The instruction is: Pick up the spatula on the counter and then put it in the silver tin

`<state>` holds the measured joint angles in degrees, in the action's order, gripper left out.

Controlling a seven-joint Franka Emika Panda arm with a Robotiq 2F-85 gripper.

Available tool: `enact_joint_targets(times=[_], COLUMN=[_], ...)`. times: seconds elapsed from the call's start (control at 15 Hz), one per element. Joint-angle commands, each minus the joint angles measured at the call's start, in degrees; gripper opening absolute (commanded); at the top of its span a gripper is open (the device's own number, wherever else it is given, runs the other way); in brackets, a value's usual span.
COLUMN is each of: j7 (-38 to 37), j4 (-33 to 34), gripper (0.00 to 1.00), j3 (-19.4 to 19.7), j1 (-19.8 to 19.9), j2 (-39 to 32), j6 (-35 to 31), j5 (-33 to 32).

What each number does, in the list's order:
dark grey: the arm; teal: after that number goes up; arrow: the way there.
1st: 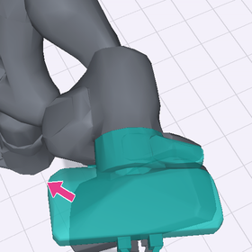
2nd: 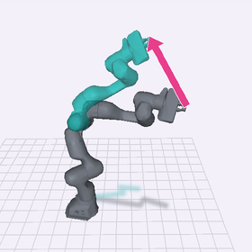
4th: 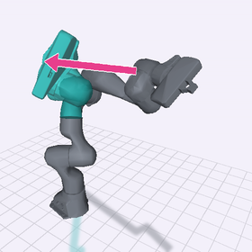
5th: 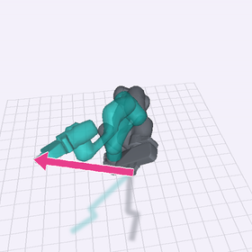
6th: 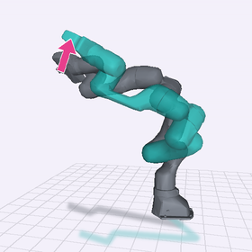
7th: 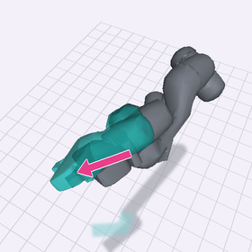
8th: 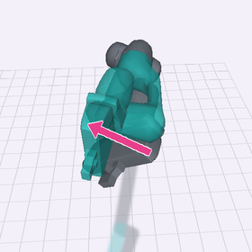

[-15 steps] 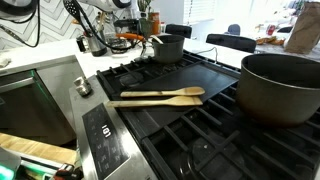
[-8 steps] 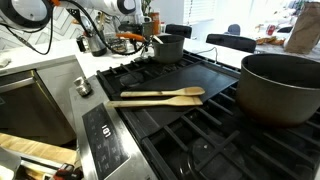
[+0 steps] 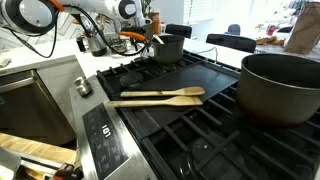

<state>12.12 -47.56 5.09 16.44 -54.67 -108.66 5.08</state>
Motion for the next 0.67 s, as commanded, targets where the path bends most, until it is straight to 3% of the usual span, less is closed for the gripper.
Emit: enact_joint_targets(times=[0.0, 0.6], j7=[2.75, 4.29], j4=[1.69, 1.45], gripper=[0.72, 0.05], j3=[-0.86, -1.30], j1=[0.64, 0.64], j2=[-2.24, -1.82], j6=[-1.81, -1.35], j5=[0.55, 0.68])
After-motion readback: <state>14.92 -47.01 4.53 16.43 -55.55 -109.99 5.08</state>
